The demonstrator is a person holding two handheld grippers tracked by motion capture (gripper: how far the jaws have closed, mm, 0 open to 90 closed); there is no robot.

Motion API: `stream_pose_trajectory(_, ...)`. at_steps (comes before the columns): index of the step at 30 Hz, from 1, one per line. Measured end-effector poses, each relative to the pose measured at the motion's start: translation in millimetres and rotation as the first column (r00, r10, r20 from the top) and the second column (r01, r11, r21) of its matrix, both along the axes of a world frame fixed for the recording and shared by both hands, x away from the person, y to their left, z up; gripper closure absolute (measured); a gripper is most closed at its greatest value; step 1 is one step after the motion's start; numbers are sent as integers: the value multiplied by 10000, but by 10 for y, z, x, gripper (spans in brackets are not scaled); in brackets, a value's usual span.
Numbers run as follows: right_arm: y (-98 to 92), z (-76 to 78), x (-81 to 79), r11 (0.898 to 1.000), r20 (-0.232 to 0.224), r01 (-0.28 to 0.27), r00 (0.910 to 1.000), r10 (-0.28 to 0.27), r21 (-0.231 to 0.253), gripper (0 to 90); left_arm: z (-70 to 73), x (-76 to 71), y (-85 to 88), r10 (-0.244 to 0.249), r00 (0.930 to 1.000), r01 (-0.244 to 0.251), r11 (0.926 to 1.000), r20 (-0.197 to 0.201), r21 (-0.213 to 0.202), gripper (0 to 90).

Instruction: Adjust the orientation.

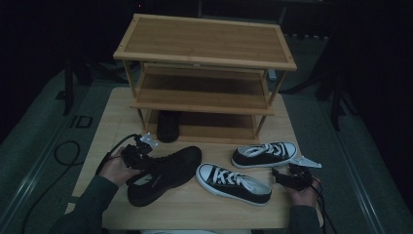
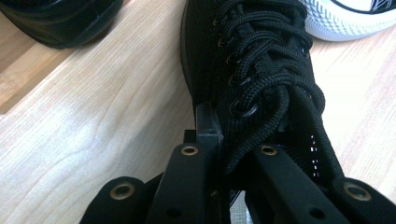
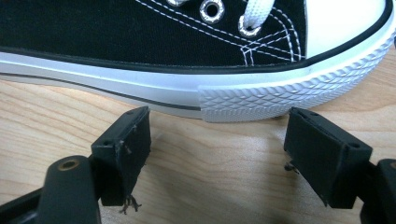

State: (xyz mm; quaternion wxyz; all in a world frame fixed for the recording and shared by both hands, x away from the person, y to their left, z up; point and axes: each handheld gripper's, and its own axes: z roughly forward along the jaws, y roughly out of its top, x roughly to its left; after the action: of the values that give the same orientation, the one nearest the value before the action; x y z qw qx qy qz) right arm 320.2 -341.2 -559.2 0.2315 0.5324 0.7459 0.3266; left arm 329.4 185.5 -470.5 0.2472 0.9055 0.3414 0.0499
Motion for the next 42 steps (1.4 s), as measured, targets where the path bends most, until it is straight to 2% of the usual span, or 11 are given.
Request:
stream_pose_trajectory(6, 0, 0, 0, 10000, 0, -4, 10000, 4, 4, 226, 17, 43, 4, 405, 9991, -410, 9985, -132, -367, 879)
stream_pose_trajectory(21, -1, 0, 1, 10000, 0, -5, 10000, 5, 4, 226, 85, 210, -107, 1201, 9926, -1186, 9897, 150, -801, 880)
stream_pose_trajectory(30, 0, 0, 1, 10000, -1, -6, 10000, 6, 3, 226, 102, 297, -153, 1757, 9837, -1706, 9794, 394, -1085, 880)
stream_pose_trajectory(42, 0, 0, 1, 10000, 0, -5, 10000, 5, 6, 226, 153, 403, -290, 2103, 9765, -2017, 9690, 479, -1427, 880)
